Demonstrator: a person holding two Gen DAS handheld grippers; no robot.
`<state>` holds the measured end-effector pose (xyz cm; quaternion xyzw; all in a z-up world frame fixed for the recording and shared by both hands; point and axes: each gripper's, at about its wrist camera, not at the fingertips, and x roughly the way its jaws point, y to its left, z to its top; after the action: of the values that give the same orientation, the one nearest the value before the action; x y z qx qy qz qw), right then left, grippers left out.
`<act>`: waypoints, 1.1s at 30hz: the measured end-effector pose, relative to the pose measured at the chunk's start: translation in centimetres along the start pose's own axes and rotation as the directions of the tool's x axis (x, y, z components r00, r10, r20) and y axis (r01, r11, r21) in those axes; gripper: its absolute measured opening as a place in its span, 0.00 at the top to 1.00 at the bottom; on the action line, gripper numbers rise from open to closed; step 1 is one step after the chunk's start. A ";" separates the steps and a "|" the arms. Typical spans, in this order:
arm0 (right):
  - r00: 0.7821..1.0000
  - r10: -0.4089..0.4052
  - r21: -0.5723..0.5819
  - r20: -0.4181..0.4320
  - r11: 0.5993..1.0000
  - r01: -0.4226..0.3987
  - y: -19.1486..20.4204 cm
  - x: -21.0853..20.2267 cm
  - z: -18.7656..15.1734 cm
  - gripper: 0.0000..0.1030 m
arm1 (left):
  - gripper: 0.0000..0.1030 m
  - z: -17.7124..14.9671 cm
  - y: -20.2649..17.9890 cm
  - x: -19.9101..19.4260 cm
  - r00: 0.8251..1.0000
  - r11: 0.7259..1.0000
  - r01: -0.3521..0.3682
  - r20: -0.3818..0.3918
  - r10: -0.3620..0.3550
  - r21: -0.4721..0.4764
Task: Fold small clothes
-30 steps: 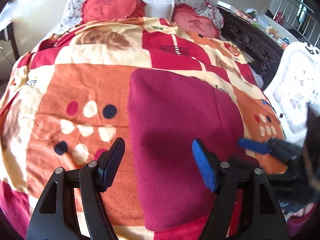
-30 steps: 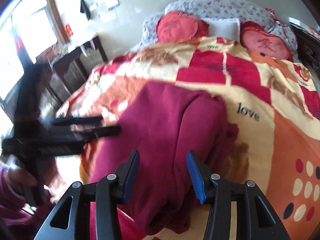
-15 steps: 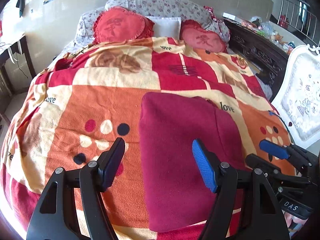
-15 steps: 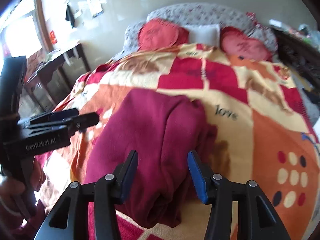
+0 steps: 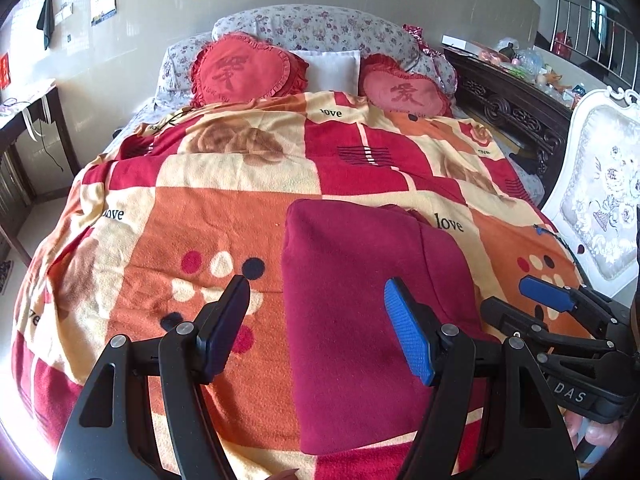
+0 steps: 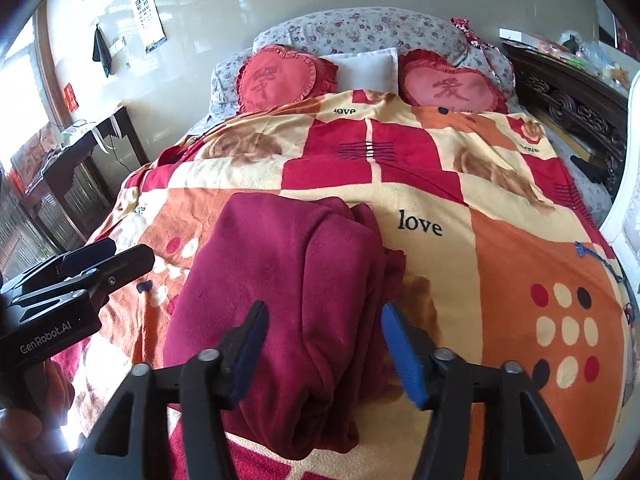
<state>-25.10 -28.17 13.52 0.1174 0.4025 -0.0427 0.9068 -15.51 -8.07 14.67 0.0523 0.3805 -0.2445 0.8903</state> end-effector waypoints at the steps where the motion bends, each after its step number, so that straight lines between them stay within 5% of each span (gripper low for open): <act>1: 1.000 0.003 0.000 0.001 1.000 -0.003 0.0 0.0 0.0 0.38 | 0.32 -0.1 -0.1 -0.1 1.000 1.000 0.000 0.001 0.000 0.001; 33: 0.999 0.024 0.029 -0.039 0.999 -0.023 0.0 0.8 -0.5 0.37 | 0.32 -0.5 -0.4 0.4 1.000 1.000 -0.018 -0.016 0.018 0.003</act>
<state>-24.87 -28.07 12.58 0.1358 0.4181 -0.0354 0.8975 -15.81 -8.40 14.06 0.0588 0.3870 -0.2367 0.8892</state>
